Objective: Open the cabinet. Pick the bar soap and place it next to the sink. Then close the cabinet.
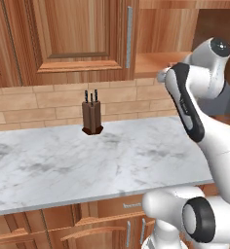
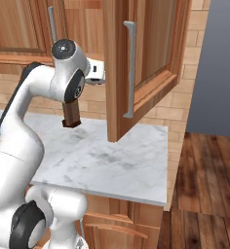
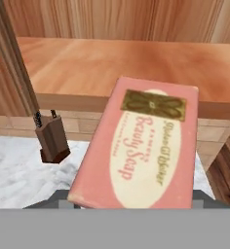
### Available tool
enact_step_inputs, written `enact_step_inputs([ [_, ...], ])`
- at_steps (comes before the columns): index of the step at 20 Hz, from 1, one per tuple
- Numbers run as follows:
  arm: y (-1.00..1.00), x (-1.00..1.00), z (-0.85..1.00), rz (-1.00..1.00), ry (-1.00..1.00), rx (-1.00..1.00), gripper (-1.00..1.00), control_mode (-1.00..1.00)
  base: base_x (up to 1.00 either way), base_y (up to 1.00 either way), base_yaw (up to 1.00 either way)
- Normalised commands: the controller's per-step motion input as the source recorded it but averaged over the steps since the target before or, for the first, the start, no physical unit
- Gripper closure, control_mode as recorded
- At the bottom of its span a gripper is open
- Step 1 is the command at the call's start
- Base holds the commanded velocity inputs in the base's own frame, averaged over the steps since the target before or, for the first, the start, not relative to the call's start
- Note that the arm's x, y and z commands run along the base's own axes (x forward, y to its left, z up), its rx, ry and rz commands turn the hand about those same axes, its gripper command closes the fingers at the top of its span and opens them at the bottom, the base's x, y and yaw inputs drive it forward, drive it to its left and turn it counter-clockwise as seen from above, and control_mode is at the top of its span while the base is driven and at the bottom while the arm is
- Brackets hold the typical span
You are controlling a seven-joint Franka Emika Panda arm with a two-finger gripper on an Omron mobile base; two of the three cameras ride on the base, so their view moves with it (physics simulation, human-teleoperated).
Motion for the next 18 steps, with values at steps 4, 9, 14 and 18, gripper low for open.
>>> enact_step_inputs([
  [4,0.32,-1.00,0.09,0.00,0.07,0.00,1.00,-1.00,0.00,0.00,0.00],
  [9,0.28,-1.00,0.02,0.00,0.17,0.00,1.00,-1.00,0.00,0.00,0.00],
  [14,0.12,-1.00,0.00,0.00,0.16,0.00,1.00,-1.00,0.00,0.00,0.00],
  [18,0.03,-0.79,-0.08,0.00,0.14,-0.04,1.00,-1.00,0.00,0.00,0.00],
])
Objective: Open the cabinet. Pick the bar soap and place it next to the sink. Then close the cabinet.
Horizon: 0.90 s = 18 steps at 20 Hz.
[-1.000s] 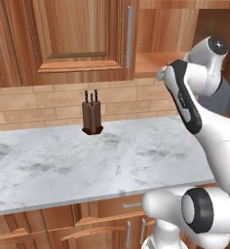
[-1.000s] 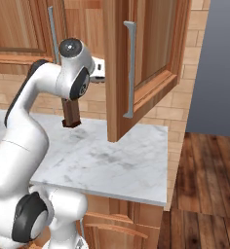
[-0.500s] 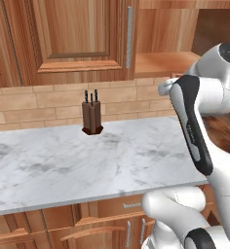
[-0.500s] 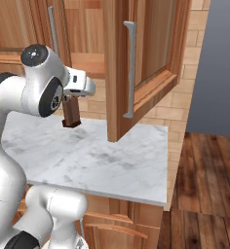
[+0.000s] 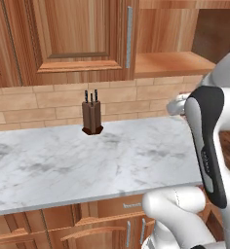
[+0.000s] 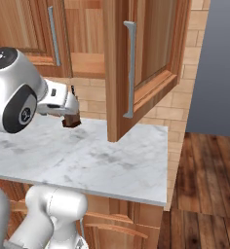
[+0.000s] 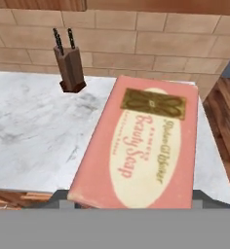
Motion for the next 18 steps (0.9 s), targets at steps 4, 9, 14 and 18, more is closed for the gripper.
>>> enact_step_inputs([
  [4,0.00,-0.57,-0.14,0.00,0.10,-0.09,1.00,-1.00,0.00,0.00,0.00],
  [9,0.00,-0.30,-0.07,0.02,0.03,-0.03,1.00,1.00,-0.53,0.00,0.19],
  [14,0.00,0.00,0.00,0.00,0.00,0.00,1.00,1.00,-0.93,0.22,0.60],
  [18,0.00,0.00,0.00,0.00,0.00,0.00,1.00,1.00,-0.79,0.51,0.75],
])
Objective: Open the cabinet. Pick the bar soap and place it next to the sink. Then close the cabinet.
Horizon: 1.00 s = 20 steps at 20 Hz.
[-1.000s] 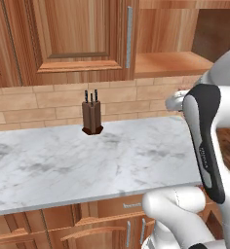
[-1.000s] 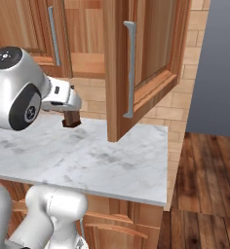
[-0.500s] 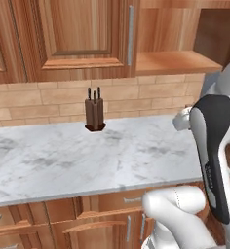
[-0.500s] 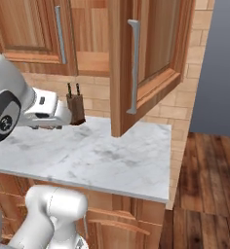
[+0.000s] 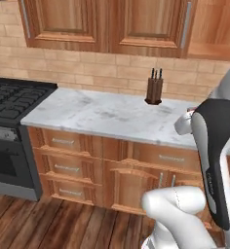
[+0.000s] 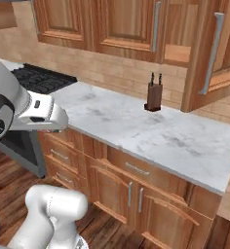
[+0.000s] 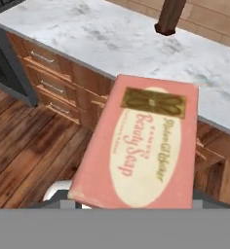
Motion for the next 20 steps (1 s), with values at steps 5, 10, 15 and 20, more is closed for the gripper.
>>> enact_step_inputs([
  [5,0.00,0.00,0.00,0.00,0.00,0.00,1.00,1.00,-0.49,0.42,0.83],
  [10,0.00,0.00,0.00,0.00,0.00,0.00,1.00,1.00,-0.09,0.19,0.82],
  [15,0.00,0.00,0.00,0.00,0.00,0.00,1.00,1.00,0.04,0.08,0.74],
  [20,0.00,0.00,0.00,0.00,0.00,0.00,1.00,1.00,0.29,0.00,0.68],
])
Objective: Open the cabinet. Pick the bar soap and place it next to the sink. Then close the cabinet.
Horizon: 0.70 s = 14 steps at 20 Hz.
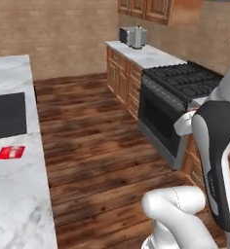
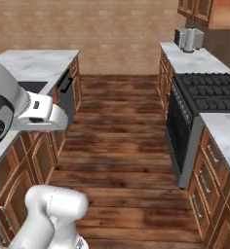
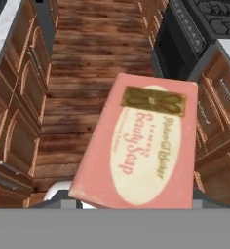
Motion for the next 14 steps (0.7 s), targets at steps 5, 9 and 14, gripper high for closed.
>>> enact_step_inputs([
  [5,0.00,0.00,0.00,0.00,0.00,0.00,1.00,1.00,0.56,-0.12,0.64],
  [9,0.00,0.00,0.00,0.00,0.00,0.00,1.00,1.00,0.64,-0.16,0.58],
  [14,0.00,0.00,0.00,0.00,0.00,0.00,1.00,1.00,0.37,-0.39,0.55],
])
